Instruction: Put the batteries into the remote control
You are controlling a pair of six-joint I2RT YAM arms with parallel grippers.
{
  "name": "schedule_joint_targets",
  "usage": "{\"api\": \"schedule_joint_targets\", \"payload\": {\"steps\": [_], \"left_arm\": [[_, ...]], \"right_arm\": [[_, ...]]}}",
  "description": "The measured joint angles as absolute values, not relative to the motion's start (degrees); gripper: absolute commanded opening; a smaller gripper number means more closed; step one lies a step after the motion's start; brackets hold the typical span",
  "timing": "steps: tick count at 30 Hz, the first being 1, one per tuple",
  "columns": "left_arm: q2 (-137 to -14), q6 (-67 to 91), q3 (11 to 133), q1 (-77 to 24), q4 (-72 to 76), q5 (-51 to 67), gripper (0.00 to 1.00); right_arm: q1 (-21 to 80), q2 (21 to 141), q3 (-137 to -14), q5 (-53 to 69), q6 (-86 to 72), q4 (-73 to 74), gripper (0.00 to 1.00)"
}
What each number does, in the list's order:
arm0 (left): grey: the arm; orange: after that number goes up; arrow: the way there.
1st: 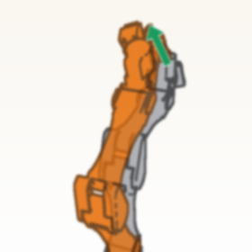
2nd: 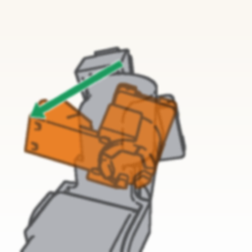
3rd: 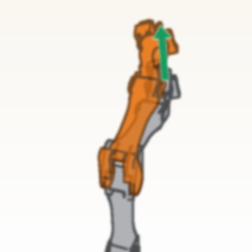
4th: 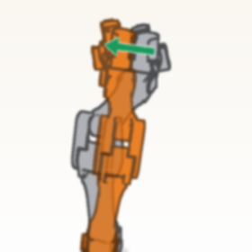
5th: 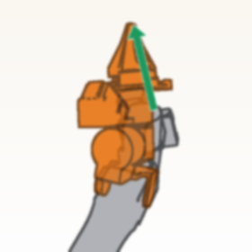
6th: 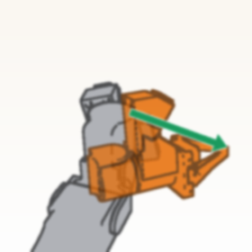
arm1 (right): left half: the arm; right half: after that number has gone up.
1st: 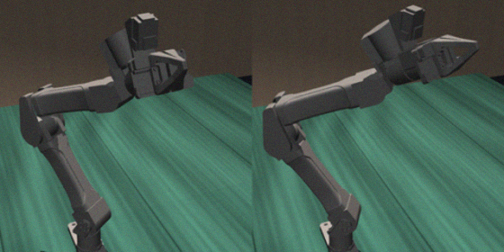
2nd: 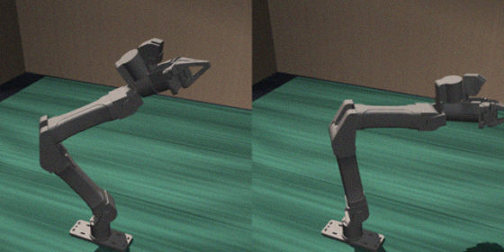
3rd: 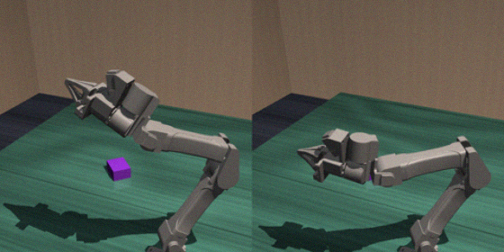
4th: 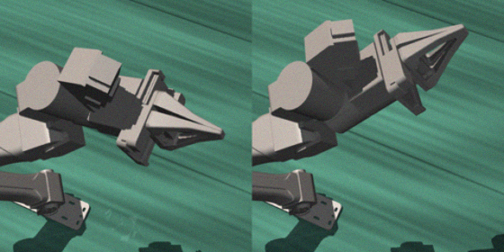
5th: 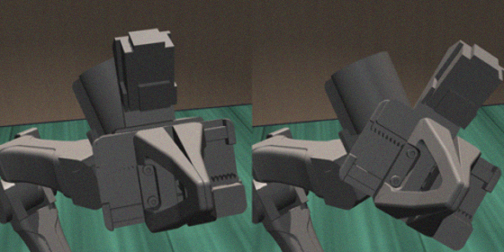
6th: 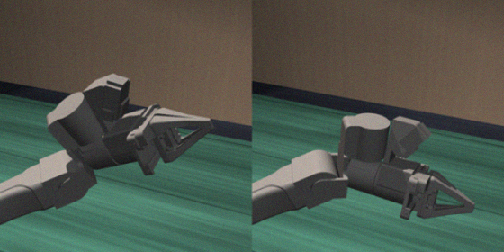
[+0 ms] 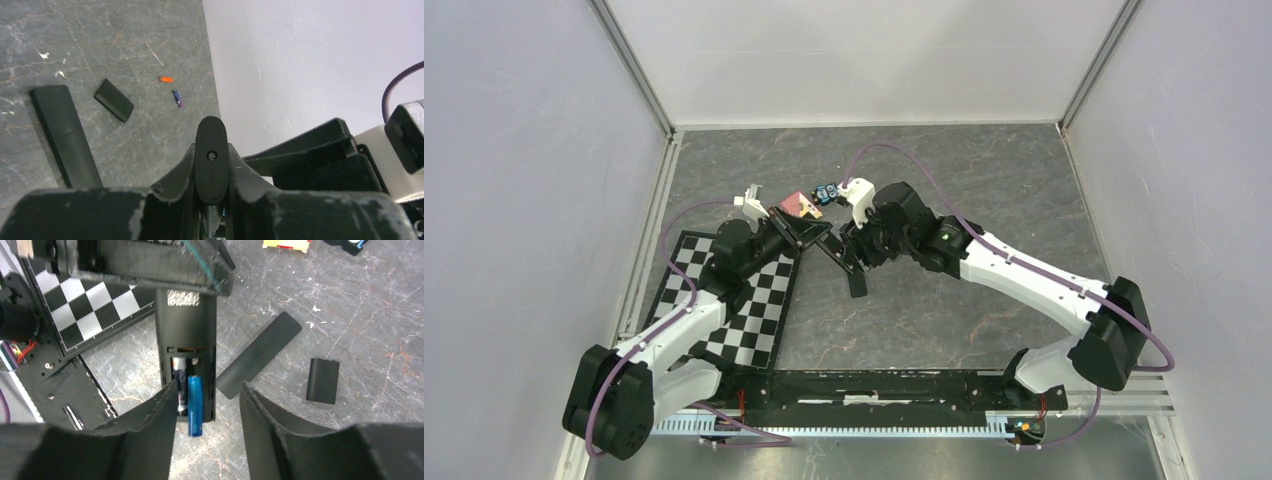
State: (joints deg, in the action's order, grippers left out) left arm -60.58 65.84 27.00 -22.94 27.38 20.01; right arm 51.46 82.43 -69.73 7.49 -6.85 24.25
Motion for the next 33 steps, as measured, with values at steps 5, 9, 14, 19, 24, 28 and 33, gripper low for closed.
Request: {"api": "schedule_joint_targets", "payload": {"steps": [5,9,14,19,24,28,33], "left_arm": [[-60.6,68.4,26.6,-22.9,28.7,20.4,0.02],[-60.6,69.8,26.1,-22.9,30.0,20.4,0.02],[-60.4,71.9,24.5,-22.8,31.0,19.9,0.02],[-60.3,74.5,23.5,-22.8,33.0,19.4,0.02],[-60.3,76.4,23.2,-22.8,35.0,19.2,0.02],[-60.3,77.4,23.2,-22.8,36.4,18.9,0.02],[-60.7,78.9,23.2,-22.8,38.5,18.9,0.02]], "right_arm": [[51.2,80.4,-69.2,7.8,-9.0,21.8,0.71],[51.0,78.9,-69.1,8.9,-10.7,19.2,0.77],[50.5,76.4,-67.2,10.2,-13.5,14.8,0.84],[50.0,72.5,-62.7,10.2,-17.6,8.8,0.88],[48.9,69.3,-58.7,8.3,-21.5,1.7,0.91],[47.3,66.9,-54.9,5.3,-26.2,-2.5,0.92],[44.3,63.1,-47.2,2.9,-34.2,-8.3,0.93]]}}
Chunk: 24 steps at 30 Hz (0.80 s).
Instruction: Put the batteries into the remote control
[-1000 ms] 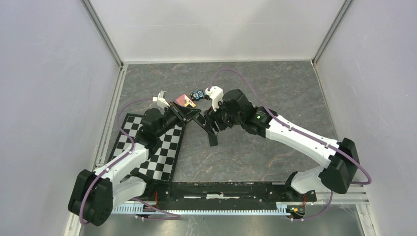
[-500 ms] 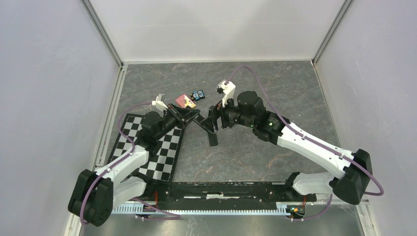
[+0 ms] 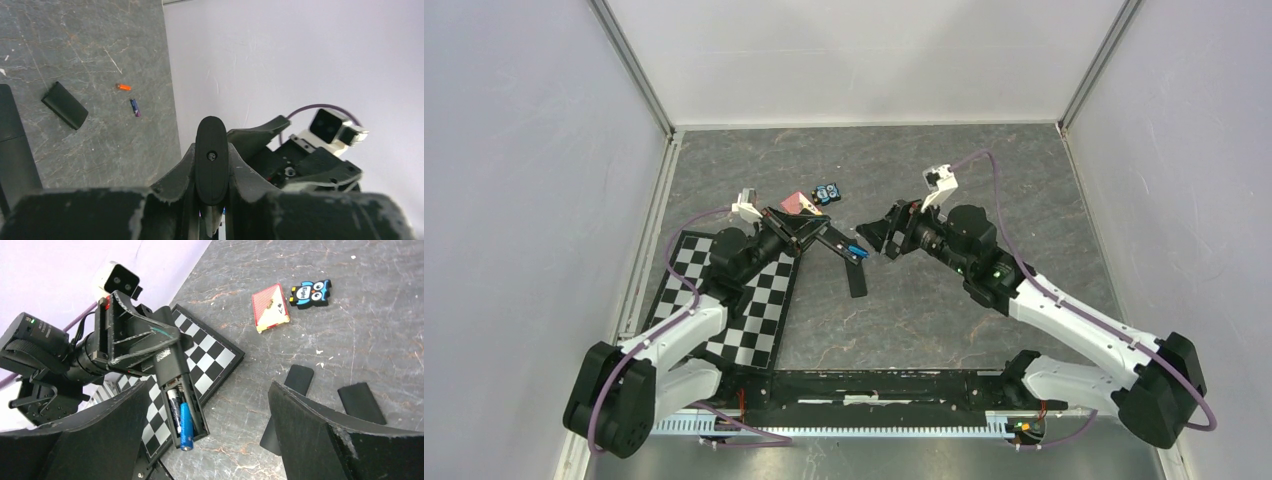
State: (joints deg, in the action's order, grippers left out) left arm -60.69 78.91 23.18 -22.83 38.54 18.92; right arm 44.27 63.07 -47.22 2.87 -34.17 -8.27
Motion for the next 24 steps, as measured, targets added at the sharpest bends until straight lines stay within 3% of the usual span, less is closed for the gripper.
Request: {"api": "schedule_joint_targets", "payload": {"steps": [13,24], "left_arm": [[-62.3,81.1,23.2,-22.8,42.2,19.6,0.02],[-62.1,81.1,23.2,-22.8,42.6,19.6,0.02]], "right_arm": [[38.7,49.7,-30.7,-2.4,-47.9,-19.0,0.93],[38.1,47.7,-27.9,-7.8,-50.2,-23.1,0.97]]}}
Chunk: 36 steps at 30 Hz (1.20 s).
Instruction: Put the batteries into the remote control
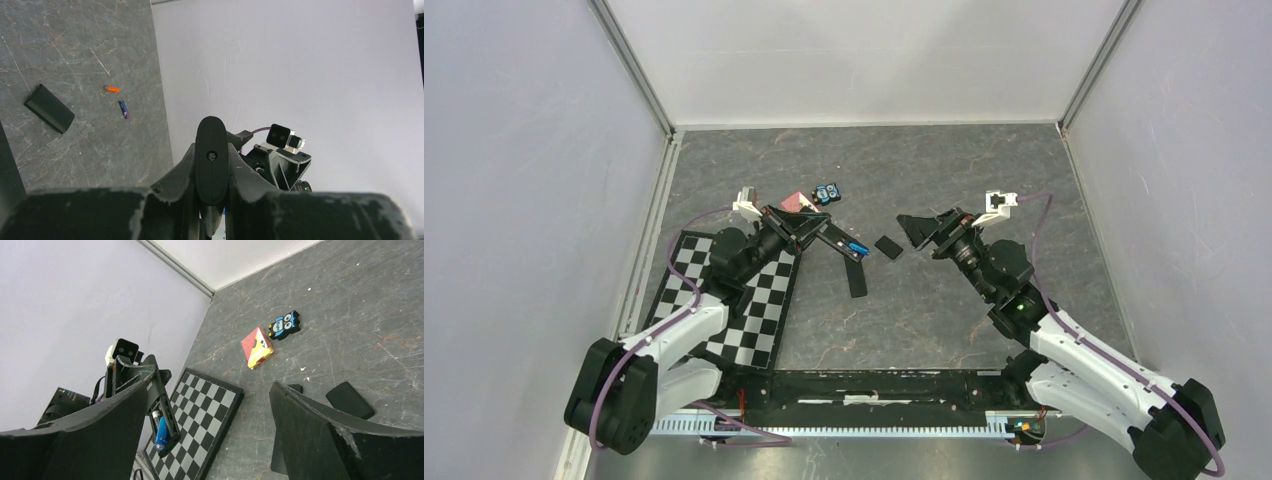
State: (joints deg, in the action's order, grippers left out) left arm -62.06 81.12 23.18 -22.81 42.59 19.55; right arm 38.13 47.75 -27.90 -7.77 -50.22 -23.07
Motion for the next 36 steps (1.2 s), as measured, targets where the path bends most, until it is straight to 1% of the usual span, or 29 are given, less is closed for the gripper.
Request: {"api": "schedule_joint_targets", "payload": {"steps": [4,11,17,21,29,36], "left_arm": [[-62.1,81.1,23.2,-22.6,42.6,19.6,0.02],[-62.0,82.0,23.2,-22.6,42.6,19.4,0.02],[-61.6,84.4,23.2,-22.6,43.0,19.3,0.02],[-61.2,86.6,23.2,-22.6,43.1,19.3,0.02],[-61.1,91.1,23.2,-22.6,43.5,19.0,0.02],[-62.0,97.2,22.3,-22.6,47.0,19.0,0.02]], "right_arm": [[37.9,48.8,-27.9,-7.0,-51.9,-23.0,0.98],[36.9,51.2,-27.7,-0.6,-56.4,-23.1,0.98],[36.8,51.4,-22.4,4.3,-62.5,-33.1,0.98],[36.7,54.2,-18.9,7.9,-67.9,-40.7,0.98],[36.8,59.0,-18.6,12.0,-73.8,-53.2,0.98],[37.9,60.4,-18.8,13.1,-73.9,-56.7,0.98]]}}
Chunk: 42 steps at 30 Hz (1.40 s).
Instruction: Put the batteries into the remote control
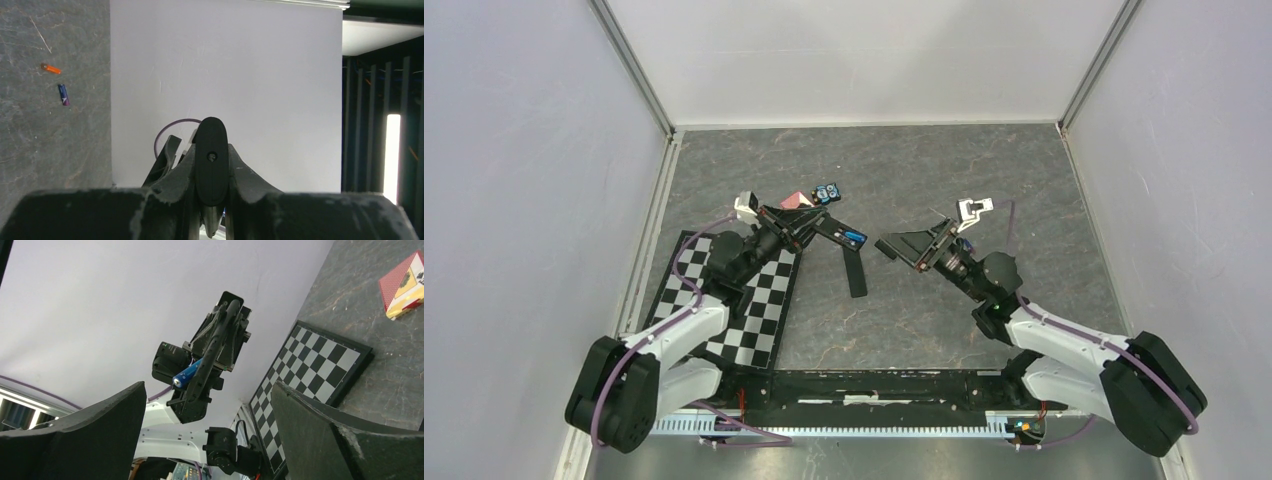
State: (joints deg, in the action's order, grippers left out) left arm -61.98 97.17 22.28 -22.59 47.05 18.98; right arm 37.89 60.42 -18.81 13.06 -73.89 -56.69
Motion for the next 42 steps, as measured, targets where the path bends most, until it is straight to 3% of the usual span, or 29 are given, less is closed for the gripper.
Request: {"api": "schedule_joint_targets", "payload": {"steps": [9,13,16,30,36,42], "left_arm": [[-64.1,101.2,21.9,-23.2,50.9,19.0,0.02],[-62.0,101.2,21.9,-23.3,49.8,18.9,0.02],[-61.0,101.2,21.9,-23.3,49.6,18.9,0.02],[-58.5,101.2,21.9,-23.3,47.9,18.5,0.02],[-57.9,101.1,21.9,-23.3,46.7,18.4,0.02],[-57.6,101.1,21.9,-23.3,45.8,18.2,0.02]], "right_arm": [[40.4,65.4,-22.7,15.1,-73.4,-58.2,0.88],[40.9,65.5,-23.3,15.2,-73.1,-58.8,0.7],[40.9,65.9,-23.7,15.2,-73.0,-58.8,0.65],[41.6,67.4,-26.3,15.2,-71.3,-56.8,0.68],[41.6,67.3,-26.5,15.4,-70.4,-55.7,0.81],[42.3,66.7,-26.6,16.1,-68.7,-57.0,0.81]]}}
